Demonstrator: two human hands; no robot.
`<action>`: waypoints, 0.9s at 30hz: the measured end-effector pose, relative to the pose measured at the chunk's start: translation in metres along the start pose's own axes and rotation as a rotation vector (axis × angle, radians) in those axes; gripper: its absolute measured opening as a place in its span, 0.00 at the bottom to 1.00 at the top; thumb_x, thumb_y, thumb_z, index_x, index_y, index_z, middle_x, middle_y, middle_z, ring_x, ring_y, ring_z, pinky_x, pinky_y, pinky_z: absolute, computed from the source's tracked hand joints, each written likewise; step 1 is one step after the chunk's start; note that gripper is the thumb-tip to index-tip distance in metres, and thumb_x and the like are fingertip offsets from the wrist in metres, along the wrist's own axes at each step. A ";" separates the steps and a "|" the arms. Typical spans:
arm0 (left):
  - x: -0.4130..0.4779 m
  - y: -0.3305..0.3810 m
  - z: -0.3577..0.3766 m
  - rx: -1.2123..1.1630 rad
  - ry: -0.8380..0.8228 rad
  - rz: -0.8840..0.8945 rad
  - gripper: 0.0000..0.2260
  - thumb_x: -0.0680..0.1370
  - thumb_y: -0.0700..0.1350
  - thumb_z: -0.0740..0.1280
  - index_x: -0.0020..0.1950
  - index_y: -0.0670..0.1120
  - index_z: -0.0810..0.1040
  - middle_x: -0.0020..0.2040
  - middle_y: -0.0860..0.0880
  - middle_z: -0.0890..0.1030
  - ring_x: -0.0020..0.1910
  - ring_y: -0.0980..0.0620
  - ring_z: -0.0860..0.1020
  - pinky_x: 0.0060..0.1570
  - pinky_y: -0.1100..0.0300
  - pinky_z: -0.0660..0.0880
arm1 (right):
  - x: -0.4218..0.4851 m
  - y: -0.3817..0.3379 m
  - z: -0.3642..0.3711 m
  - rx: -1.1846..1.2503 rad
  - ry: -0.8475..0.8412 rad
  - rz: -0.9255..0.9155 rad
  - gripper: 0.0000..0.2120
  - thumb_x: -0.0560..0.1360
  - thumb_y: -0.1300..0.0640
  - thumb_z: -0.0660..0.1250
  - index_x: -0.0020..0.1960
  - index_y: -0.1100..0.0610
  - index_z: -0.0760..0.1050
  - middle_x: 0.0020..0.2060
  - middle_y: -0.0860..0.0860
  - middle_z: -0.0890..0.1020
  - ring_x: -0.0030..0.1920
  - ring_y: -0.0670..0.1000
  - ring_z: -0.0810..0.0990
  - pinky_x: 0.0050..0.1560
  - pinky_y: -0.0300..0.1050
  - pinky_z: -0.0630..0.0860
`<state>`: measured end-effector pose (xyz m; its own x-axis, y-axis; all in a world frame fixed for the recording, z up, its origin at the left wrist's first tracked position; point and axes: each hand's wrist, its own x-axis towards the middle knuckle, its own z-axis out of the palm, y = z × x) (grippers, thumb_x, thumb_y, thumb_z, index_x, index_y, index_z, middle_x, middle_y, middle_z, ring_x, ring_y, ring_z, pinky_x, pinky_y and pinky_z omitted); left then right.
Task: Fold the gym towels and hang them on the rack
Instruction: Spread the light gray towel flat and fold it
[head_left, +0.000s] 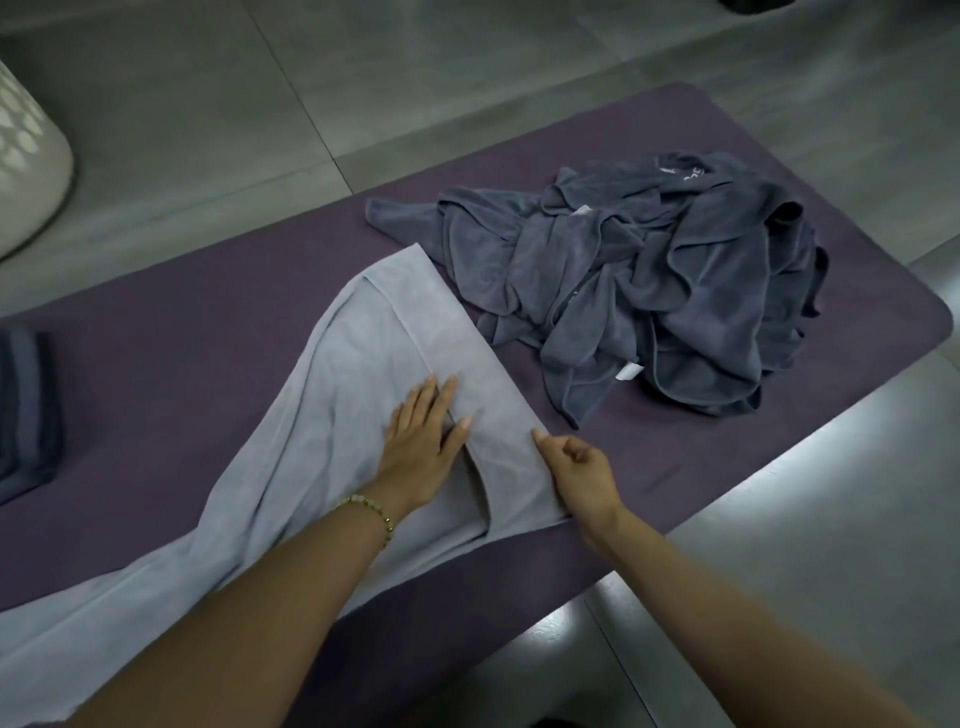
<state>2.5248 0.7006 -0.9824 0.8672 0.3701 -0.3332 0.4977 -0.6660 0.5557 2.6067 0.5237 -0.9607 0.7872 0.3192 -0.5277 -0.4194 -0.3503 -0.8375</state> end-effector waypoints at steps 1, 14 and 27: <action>-0.001 0.006 0.006 0.000 -0.004 0.001 0.30 0.77 0.68 0.43 0.77 0.58 0.42 0.79 0.52 0.43 0.77 0.54 0.41 0.75 0.53 0.40 | 0.001 -0.001 -0.009 -0.005 0.014 -0.043 0.12 0.76 0.54 0.68 0.37 0.59 0.73 0.32 0.52 0.73 0.35 0.45 0.70 0.32 0.30 0.68; -0.009 0.041 0.026 0.068 -0.037 0.059 0.27 0.81 0.62 0.47 0.78 0.54 0.51 0.78 0.54 0.50 0.77 0.54 0.47 0.74 0.59 0.43 | 0.015 0.012 -0.068 -0.332 0.094 -0.121 0.11 0.75 0.48 0.69 0.44 0.55 0.71 0.37 0.48 0.77 0.37 0.48 0.75 0.41 0.37 0.72; -0.076 -0.045 -0.109 0.155 -0.118 -0.175 0.24 0.81 0.59 0.52 0.73 0.49 0.65 0.71 0.47 0.70 0.69 0.46 0.67 0.67 0.56 0.64 | -0.006 -0.082 0.043 -1.170 -0.412 -0.501 0.31 0.80 0.43 0.58 0.78 0.50 0.51 0.78 0.46 0.49 0.77 0.48 0.51 0.75 0.43 0.49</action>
<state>2.4381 0.7729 -0.8989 0.7555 0.4166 -0.5056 0.6239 -0.6929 0.3614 2.6173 0.5889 -0.8947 0.4612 0.8024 -0.3788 0.6674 -0.5950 -0.4478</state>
